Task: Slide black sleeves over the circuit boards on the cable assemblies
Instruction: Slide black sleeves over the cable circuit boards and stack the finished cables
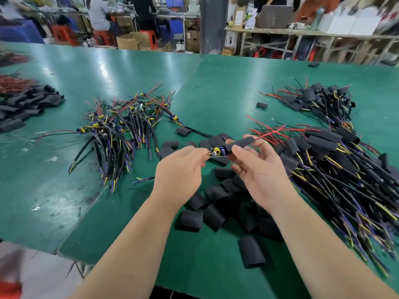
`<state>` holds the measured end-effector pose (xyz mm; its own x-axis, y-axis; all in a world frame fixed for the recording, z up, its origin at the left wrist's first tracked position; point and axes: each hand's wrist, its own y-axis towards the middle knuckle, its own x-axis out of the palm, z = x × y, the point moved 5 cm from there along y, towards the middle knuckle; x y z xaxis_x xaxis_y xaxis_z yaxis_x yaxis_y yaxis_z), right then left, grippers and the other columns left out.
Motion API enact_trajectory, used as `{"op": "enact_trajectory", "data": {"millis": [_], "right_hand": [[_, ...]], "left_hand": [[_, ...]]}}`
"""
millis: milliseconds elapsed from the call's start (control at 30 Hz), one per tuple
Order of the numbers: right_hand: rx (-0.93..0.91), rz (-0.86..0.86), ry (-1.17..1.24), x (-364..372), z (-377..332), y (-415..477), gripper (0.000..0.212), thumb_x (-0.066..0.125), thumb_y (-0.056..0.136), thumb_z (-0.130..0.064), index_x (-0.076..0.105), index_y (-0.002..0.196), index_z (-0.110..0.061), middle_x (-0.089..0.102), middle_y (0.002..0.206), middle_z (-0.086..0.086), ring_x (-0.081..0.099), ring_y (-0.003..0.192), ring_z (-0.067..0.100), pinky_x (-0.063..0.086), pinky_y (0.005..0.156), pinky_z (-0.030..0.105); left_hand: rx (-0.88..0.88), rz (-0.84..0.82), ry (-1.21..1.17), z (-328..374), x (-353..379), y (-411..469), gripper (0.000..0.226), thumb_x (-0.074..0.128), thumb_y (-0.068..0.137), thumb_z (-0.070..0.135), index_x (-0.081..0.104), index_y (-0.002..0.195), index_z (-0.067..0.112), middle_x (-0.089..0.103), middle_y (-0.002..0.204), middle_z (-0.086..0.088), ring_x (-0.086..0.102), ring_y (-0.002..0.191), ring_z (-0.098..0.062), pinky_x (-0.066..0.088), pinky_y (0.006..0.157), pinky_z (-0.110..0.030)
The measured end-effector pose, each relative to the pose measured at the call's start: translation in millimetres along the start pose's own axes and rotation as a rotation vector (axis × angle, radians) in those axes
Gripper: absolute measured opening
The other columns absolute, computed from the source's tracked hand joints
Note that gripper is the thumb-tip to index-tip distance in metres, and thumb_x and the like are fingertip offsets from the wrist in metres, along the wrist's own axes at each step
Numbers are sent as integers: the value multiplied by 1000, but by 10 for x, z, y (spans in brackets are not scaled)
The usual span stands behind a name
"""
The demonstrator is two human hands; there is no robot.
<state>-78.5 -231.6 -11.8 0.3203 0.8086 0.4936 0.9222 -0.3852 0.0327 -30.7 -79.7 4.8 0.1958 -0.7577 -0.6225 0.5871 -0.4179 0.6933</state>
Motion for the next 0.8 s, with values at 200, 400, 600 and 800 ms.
{"op": "enact_trajectory", "data": {"millis": [200,400,600,800], "right_hand": [[-58,-15,-77,-39,-37,1,32,68,78,5,52,97,-15,74,82,3,68,74,13,49,59,19],[-89,-45,-32,-57,-62,-9,38,69,75,6,49,102,-10,75,86,7,71,76,13,52,63,20],[-74,9,-161,-80,-46,-9,48,81,56,-14,51,93,-14,74,78,-1,70,72,13,50,60,19],[-34,-53,-62,-3,-19,-39,37,75,61,-13,51,90,-10,74,79,6,72,71,18,47,52,20]], "left_hand": [[-17,47,-16,-9,-30,1,28,44,86,6,72,87,7,65,70,-1,61,63,-24,50,51,-38],[0,94,-94,16,-32,-10,33,40,86,11,71,92,1,68,74,-2,64,67,-24,53,56,-36],[19,108,-64,8,-30,-14,28,44,83,4,71,89,5,67,72,0,62,64,-24,51,50,-37],[35,43,-35,60,13,-15,27,54,73,-9,72,87,6,65,71,0,61,63,-25,49,50,-36]]}}
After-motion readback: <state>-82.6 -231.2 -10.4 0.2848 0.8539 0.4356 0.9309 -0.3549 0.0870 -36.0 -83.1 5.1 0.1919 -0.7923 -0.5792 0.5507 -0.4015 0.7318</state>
